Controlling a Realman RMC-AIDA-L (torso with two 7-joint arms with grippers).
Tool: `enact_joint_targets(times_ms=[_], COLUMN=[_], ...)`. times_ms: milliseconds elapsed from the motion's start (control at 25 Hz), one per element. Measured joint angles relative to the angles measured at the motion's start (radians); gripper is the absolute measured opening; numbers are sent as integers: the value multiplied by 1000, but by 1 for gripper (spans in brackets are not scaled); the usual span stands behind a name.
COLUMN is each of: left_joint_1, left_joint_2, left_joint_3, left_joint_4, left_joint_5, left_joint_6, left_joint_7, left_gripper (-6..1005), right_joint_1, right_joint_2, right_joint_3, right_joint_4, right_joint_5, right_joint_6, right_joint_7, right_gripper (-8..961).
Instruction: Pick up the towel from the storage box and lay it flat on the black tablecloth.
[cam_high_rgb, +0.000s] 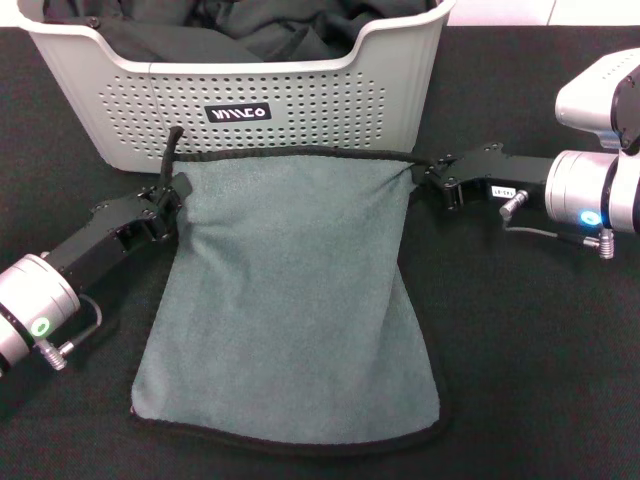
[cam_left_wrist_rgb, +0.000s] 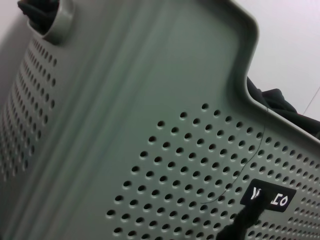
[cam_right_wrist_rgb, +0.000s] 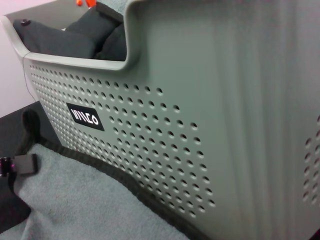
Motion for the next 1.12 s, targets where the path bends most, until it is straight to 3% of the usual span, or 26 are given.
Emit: enact_joint_targets(times_ms=[560,720,880,1120], left_joint_1=[-13,-16,-18,-16], left_joint_2=[3,19,33,36], left_joint_3=[0,-1,-1,0], left_joint_4=[1,1,4,10], left_joint_5=[25,46,49,53], left_joint_6=[-14,-19,-15,-12], left_joint_7=[-1,-27,-49,-46], left_gripper=[90,93,185,361], right_joint_1=[16,19,20,-6], right_joint_2=[0,0,0,0], right_joint_3=[0,0,0,3], right_joint_4=[5,7,5,-5], right_joint_5=[0,1,8,26], right_joint_6=[-12,-24,-25,-6], right_joint_7=[45,63,63,64], right_gripper=[22,128,234,499])
